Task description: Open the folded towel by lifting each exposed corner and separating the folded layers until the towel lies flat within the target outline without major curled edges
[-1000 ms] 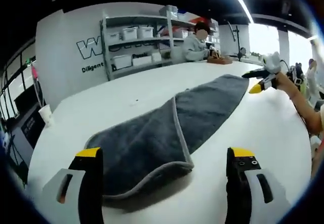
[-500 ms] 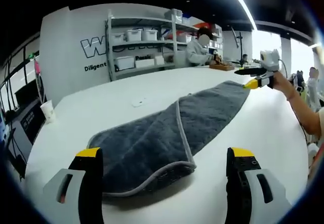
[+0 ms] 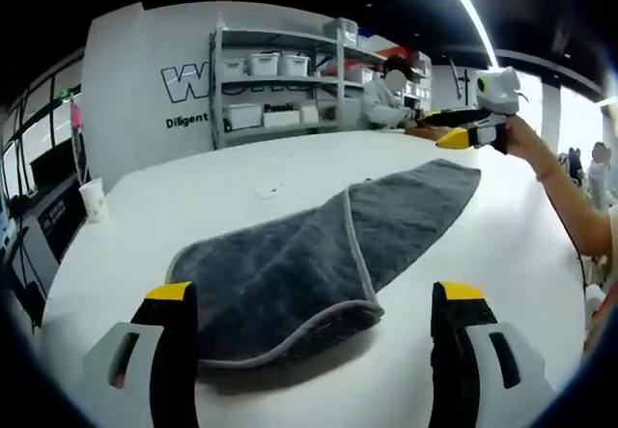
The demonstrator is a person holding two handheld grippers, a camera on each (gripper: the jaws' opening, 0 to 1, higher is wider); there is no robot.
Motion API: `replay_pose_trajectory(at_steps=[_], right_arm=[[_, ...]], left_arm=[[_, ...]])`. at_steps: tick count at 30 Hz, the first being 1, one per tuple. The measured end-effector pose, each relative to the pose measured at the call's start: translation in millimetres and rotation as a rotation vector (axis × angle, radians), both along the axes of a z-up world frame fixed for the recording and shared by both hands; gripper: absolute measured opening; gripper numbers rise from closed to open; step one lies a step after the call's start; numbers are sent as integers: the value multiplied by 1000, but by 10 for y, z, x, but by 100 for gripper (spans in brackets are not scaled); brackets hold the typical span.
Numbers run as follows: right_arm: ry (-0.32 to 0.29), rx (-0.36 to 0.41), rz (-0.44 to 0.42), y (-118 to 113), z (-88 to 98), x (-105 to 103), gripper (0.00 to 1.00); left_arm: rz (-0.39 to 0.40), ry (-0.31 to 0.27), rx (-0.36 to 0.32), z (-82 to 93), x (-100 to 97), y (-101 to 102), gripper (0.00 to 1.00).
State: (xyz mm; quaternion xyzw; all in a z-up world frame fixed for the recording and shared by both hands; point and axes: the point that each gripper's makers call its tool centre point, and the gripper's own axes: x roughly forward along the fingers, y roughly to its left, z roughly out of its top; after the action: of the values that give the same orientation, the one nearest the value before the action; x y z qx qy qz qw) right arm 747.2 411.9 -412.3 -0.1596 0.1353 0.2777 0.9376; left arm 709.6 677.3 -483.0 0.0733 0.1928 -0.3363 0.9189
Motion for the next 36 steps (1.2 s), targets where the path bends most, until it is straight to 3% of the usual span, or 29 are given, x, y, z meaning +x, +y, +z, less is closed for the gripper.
replay_pose_trajectory(at_steps=[5,8,12,18,24,28,34,36], right_arm=[[20,-51,36,277,-194,159,61],[72,-53,34,393,-398,239,58],[103,-52,26,475,-632,435,43],[130,-51,-9,521,-850,593,31],[133,-132,8,599,-980,804,31],[130,-175,46,679,-1055,798,31],[95,-234,84,712,-1095,816,4],[84,-234,96,713,-1094,805,0]], left_arm=[[-7,-15,-6,53,-37,-14,99],[-7,-13,-11,56,-26,-7,99],[1,-12,-16,75,-2,19,98],[7,-6,-30,62,-32,3,98],[5,-2,-38,58,-32,13,98],[12,2,-46,59,-31,39,97],[14,1,-54,69,-60,47,97],[15,5,-53,62,-62,49,97]])
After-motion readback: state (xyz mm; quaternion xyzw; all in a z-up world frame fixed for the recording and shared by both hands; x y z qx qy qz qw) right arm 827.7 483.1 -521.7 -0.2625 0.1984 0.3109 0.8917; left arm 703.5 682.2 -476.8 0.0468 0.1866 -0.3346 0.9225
